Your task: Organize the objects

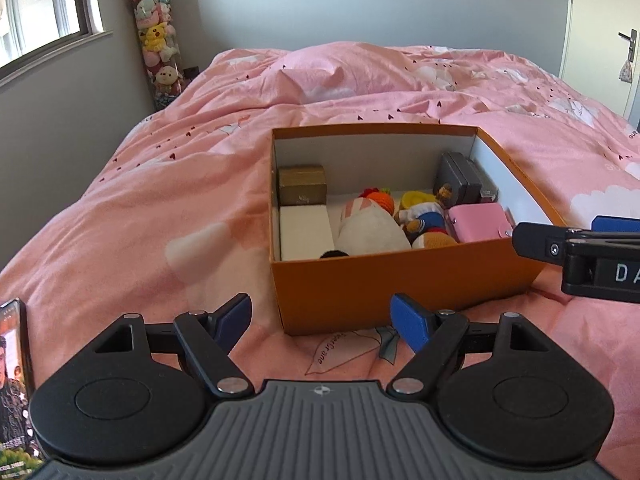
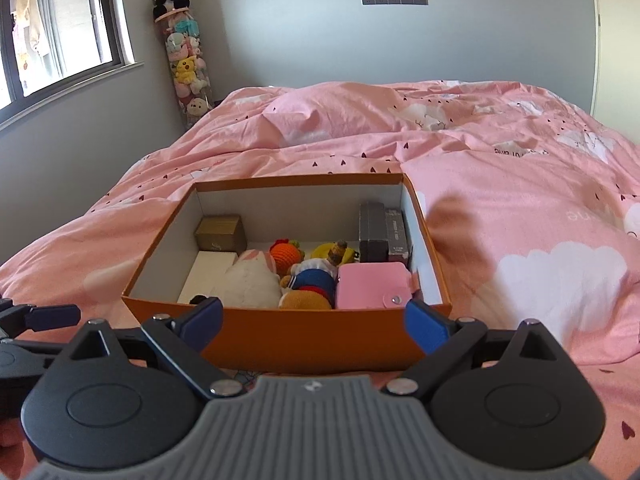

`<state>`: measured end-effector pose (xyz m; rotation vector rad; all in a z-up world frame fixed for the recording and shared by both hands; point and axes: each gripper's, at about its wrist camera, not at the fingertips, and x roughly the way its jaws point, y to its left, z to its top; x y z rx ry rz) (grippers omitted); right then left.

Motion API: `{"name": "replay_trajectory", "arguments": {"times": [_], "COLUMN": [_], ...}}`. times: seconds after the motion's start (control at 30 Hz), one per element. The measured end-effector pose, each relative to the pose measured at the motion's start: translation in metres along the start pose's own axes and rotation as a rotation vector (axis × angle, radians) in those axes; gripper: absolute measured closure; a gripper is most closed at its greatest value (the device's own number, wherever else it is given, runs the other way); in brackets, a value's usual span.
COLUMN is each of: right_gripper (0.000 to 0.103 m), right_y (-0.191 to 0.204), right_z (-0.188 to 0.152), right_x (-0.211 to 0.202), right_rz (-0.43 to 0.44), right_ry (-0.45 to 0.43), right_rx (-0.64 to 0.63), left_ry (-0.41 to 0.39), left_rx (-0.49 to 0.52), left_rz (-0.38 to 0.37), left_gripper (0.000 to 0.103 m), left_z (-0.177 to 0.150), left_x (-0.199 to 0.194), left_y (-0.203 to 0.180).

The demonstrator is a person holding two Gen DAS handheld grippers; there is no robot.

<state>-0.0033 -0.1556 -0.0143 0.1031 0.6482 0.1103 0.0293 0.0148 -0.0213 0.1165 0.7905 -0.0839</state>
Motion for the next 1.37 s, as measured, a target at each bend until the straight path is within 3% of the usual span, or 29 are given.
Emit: {"name": "replay_trajectory", "arguments": {"times": [0.6, 1.37], "right_gripper": [0.006, 0.006], "right_y": [0.004, 0.006], "right_z": [-0.015, -0.017], "right_x": [0.010, 0.005], "right_rz": [-0.006, -0.002], "right_ry": [0.077, 0.076], "right_rx": [-0.018, -0.025], "left_ry": [0.059, 0.057], "left_rx": [-0.017, -0.056], "left_rz": [0.007, 0.013], "left_gripper": [0.011, 0.011], "left_z": [-0.006, -0.004], "left_x": [0.002, -0.001], "left_y": [-0.002, 0.002]}}
